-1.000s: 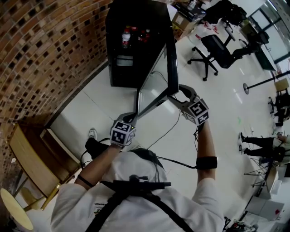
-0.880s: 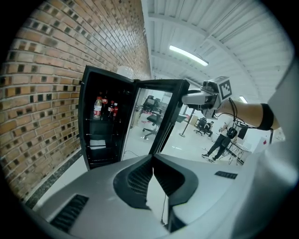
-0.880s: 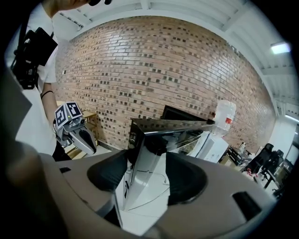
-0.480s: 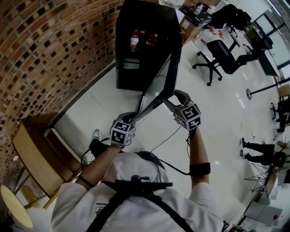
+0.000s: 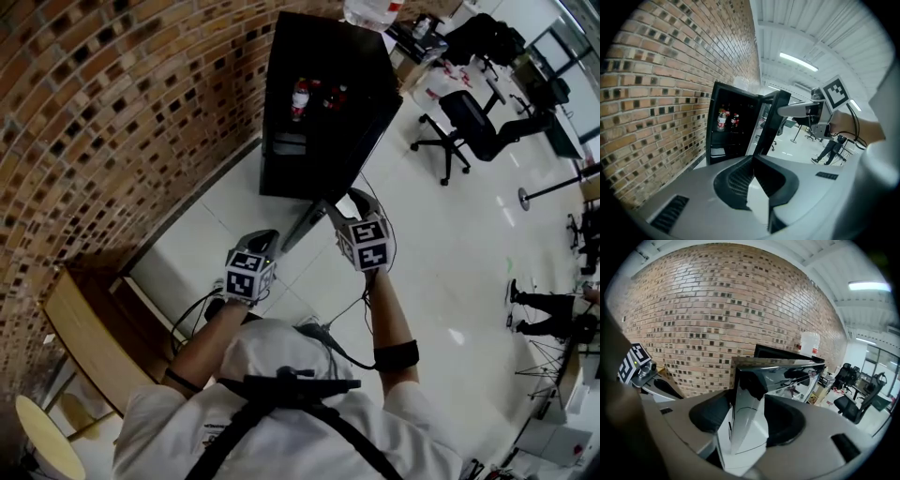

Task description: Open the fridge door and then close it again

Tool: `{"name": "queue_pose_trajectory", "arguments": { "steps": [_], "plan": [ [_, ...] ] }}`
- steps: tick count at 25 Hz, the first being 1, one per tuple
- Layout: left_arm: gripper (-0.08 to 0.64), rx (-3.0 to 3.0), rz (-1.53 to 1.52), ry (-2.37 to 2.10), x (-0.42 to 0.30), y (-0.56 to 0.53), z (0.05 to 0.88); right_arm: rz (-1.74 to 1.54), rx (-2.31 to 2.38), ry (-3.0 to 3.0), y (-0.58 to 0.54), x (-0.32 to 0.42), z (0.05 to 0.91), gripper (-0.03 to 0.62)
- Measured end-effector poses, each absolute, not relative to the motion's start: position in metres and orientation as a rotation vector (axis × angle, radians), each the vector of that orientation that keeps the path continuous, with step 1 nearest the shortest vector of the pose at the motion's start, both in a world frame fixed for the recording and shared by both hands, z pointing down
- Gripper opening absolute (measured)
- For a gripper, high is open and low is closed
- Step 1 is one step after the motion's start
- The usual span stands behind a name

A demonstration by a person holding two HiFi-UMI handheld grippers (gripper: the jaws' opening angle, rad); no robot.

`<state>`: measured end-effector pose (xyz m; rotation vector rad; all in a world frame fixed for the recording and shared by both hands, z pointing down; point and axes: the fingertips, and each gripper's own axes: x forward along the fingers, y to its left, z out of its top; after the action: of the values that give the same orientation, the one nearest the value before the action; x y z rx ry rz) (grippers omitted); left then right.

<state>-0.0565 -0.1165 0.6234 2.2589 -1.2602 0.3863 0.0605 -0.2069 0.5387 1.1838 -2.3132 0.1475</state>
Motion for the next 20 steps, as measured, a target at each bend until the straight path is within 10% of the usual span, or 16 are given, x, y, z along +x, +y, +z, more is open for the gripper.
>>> {"name": "queue_pose_trajectory", "arguments": {
  "steps": [20],
  "plan": [
    [0.000, 2.271, 0.353, -1.315, -0.231, -0.210, 0.597, 0.329, 1.703, -2.039, -0.330, -0.072, 0.540, 0.253]
  ]
}}
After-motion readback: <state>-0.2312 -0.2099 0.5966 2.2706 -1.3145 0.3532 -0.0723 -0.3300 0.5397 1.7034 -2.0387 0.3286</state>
